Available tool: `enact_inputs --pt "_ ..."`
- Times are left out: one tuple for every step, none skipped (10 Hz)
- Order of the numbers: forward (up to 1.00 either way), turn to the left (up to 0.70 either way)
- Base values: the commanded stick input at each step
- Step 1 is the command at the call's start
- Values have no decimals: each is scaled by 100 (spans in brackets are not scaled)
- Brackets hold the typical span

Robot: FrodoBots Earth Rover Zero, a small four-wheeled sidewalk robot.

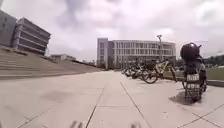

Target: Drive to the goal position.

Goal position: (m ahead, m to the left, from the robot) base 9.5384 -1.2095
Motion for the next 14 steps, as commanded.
enact_inputs --pt "69 0" --pt "70 0" --pt "70 0" --pt "69 0" --pt "69 0" --pt "70 0" --pt "69 0" --pt "70 0" --pt "70 0" --pt "70 0" --pt "70 0" --pt "70 0" --pt "70 0" --pt "70 0"
